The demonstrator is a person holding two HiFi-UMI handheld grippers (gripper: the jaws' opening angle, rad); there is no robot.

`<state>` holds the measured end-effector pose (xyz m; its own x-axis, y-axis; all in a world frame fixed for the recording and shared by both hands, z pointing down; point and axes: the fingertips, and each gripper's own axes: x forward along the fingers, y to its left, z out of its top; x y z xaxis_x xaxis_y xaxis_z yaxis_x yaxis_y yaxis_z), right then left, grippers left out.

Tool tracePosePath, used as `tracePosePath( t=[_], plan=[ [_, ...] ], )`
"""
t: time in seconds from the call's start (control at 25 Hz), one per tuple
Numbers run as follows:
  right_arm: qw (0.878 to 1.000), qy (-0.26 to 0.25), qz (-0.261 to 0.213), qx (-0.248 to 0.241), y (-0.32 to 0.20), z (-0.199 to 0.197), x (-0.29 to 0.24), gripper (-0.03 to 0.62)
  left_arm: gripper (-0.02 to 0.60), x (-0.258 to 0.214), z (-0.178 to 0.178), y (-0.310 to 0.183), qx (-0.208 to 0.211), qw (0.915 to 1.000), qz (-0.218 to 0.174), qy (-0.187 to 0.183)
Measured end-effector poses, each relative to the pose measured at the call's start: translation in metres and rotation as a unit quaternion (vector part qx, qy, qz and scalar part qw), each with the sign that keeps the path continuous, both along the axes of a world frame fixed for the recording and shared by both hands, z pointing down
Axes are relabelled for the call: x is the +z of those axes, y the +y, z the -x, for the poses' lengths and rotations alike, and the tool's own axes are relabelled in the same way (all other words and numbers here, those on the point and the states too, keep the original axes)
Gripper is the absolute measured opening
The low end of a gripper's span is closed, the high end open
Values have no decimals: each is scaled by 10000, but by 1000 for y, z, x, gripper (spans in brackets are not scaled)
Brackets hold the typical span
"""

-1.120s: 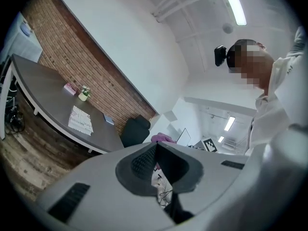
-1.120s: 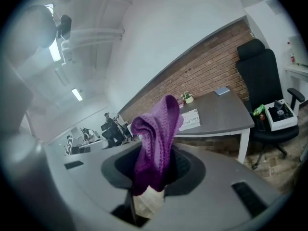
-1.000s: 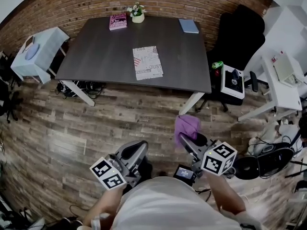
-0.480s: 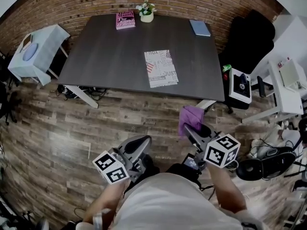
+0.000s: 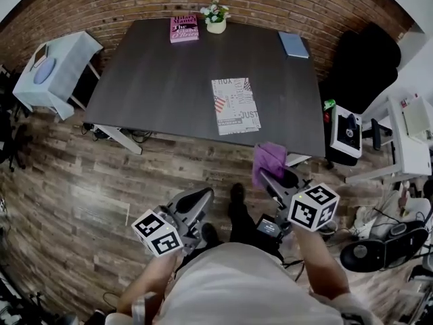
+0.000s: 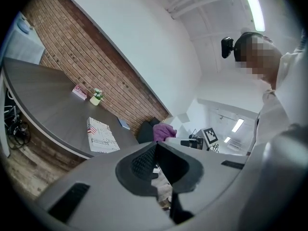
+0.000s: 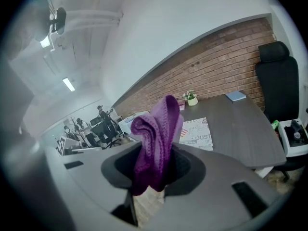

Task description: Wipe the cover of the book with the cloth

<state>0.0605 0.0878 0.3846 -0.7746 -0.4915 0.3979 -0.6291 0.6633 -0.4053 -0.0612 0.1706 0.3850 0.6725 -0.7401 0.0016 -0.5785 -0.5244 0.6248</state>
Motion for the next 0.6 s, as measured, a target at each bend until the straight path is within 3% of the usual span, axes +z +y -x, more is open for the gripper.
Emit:
tracePosePath(
  t=[0.4, 0.6],
  plan=[
    [9984, 87, 44, -557, -114, 12, 14, 126, 8, 15, 13, -114, -816, 9956, 186, -411],
    [9967, 220, 146, -765, -169, 9, 27, 126, 9, 28, 4, -171, -1030, 9924, 339, -589]
  ],
)
